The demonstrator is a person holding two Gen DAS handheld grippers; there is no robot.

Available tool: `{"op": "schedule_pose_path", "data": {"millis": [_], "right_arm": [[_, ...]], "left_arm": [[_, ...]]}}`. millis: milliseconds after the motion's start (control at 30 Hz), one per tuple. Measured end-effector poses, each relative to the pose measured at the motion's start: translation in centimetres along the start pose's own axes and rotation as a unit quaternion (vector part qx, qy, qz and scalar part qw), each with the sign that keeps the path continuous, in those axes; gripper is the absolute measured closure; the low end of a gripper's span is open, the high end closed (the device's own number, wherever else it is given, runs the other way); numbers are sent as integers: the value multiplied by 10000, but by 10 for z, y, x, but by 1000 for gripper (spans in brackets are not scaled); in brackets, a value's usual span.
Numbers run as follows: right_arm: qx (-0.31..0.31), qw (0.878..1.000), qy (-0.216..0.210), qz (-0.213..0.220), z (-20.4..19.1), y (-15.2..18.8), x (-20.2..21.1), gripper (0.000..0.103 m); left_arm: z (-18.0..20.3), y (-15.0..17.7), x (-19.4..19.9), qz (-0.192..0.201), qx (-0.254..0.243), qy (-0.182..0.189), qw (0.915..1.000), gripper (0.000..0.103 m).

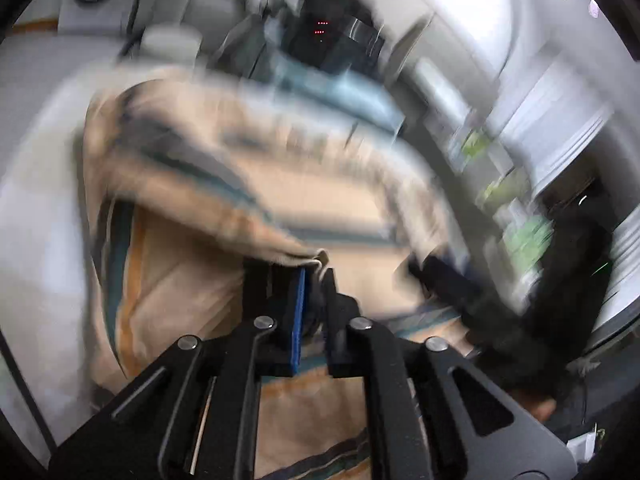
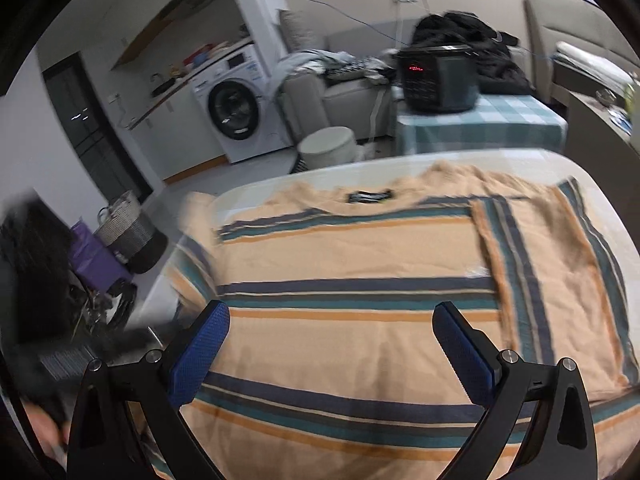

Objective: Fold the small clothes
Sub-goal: 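Grasp the opposite side edge of the shirt with the left tool and lift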

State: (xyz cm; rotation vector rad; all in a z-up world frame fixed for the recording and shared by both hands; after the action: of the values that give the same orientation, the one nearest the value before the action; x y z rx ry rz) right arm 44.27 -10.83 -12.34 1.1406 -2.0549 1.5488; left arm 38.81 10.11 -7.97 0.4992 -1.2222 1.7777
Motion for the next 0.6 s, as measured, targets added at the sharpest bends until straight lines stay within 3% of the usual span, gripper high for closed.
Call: {"op": "schedule_pose_path", "data": {"millis": [67, 133, 267, 367, 467, 500, 567, 600], "right_arm": [[-46, 10000, 10, -80, 7, 0, -3, 0], [-42, 9999, -27, -166, 9, 4, -8, 0], [120, 9986, -299, -427, -3, 13, -21, 0], [330, 9962, -363, -717, -19, 24, -35, 1], [684, 9917, -339, -1032, -36, 41, -50, 14], [880, 9892, -356, -1113, -43, 48, -53, 24], [1049, 9863, -390, -1208, -49, 56, -59, 40], [1070, 9851, -431, -1277, -51, 60, -62, 45]], "left_arm": [[-2, 12, -2, -9, 12, -48, 10000, 82], [-4, 22, 11, 151, -1, -169, 9997, 54], [-35, 34, 46, 525, 310, -441, 9972, 49], [-75, 38, 51, 479, 520, -1179, 9905, 49], [-91, 50, 46, 271, 550, -1335, 9891, 49], [-95, 54, 43, 192, 592, -1376, 9885, 55], [-96, 59, 44, 273, 501, -1448, 9878, 77], [-96, 61, 43, 256, 433, -1376, 9892, 94]]}}
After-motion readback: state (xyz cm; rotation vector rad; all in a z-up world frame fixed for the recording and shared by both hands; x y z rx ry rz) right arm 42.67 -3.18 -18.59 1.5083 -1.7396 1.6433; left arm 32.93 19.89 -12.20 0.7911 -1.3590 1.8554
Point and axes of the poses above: each gripper's, at about its wrist camera, not at the fingertips, and x roughly against the way its jaws point, z to its right, y to its underside, the point moved 4 cm from there along -x, roughly the way its jaws point, and after that the axes turned 10 degrees about -x, right-handed, at the moved point
